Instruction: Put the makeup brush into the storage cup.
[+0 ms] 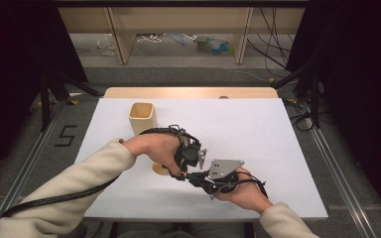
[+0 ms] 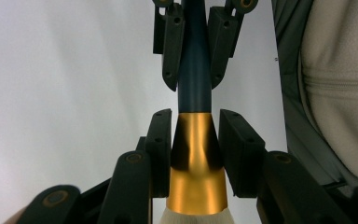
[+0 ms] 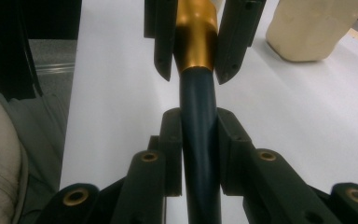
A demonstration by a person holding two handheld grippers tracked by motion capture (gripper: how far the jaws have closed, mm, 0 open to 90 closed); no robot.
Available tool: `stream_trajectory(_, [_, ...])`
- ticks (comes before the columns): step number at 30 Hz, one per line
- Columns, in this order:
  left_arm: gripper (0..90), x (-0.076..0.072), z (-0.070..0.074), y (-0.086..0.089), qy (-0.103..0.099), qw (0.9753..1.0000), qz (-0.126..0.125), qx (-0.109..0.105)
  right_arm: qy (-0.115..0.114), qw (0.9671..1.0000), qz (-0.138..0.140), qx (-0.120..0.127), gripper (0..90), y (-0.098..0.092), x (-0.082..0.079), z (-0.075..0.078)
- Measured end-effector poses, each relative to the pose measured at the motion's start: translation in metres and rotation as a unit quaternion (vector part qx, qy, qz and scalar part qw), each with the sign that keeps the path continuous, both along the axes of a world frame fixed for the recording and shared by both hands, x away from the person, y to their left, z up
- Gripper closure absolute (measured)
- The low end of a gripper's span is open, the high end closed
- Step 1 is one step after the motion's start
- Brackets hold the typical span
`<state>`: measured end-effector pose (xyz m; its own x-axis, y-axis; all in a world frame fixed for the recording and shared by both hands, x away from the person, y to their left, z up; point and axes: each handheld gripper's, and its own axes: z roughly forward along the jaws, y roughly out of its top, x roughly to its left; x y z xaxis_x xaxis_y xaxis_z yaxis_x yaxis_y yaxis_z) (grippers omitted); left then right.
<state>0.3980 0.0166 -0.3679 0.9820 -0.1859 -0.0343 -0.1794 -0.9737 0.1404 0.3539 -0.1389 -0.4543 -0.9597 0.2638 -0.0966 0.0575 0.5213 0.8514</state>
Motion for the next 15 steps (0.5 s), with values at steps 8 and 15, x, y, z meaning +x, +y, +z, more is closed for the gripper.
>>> stream_trajectory(8, [65.5,0.0041,0.0022,-0.0006,-0.006,0.9998,-0.016,0.005,-0.005,1.0000,-0.003,0.007,75.6,-0.0008,0.0010,0.0005])
stream_trajectory(15, [65.3,0.0029,0.0043,-0.0007,-0.011,0.9999,-0.012,0.003,0.005,0.9999,-0.004,0.012,75.6,-0.0025,0.0009,0.0010])
